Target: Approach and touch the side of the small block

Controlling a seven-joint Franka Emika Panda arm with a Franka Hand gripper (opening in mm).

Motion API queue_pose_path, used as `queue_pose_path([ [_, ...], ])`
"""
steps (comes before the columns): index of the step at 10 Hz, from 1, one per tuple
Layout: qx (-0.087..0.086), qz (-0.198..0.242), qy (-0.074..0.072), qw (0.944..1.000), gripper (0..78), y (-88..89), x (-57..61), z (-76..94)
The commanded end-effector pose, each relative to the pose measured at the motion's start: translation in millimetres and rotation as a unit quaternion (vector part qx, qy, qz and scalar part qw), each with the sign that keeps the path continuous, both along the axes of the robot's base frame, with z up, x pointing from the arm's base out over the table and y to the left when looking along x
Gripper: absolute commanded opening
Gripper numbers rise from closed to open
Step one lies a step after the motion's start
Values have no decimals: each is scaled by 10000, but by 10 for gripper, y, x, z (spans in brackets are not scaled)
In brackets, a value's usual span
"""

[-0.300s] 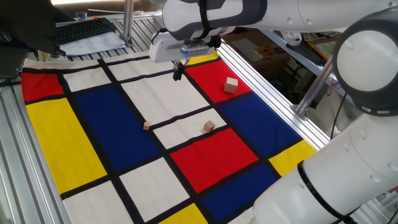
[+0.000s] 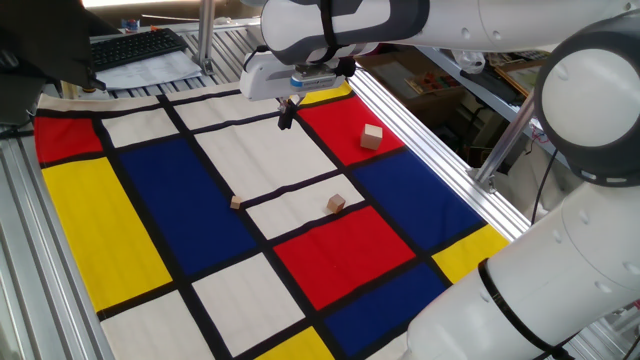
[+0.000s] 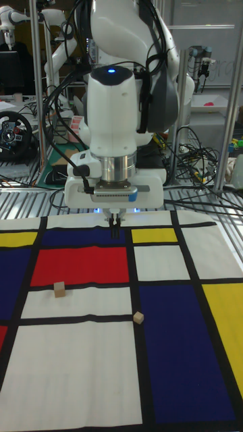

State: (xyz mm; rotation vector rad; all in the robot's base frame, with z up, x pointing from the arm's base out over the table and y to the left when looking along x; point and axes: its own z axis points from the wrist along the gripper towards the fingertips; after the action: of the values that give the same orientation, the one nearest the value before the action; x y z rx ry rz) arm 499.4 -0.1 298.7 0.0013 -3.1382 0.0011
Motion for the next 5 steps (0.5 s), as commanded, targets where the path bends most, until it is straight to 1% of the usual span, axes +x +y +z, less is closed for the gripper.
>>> queue_pose_path([
  [1,-34,1186,472,9918,0,0,0,0],
  [2,-137,1186,468,9917,0,0,0,1],
  [5,-132,1186,473,9917,0,0,0,1],
])
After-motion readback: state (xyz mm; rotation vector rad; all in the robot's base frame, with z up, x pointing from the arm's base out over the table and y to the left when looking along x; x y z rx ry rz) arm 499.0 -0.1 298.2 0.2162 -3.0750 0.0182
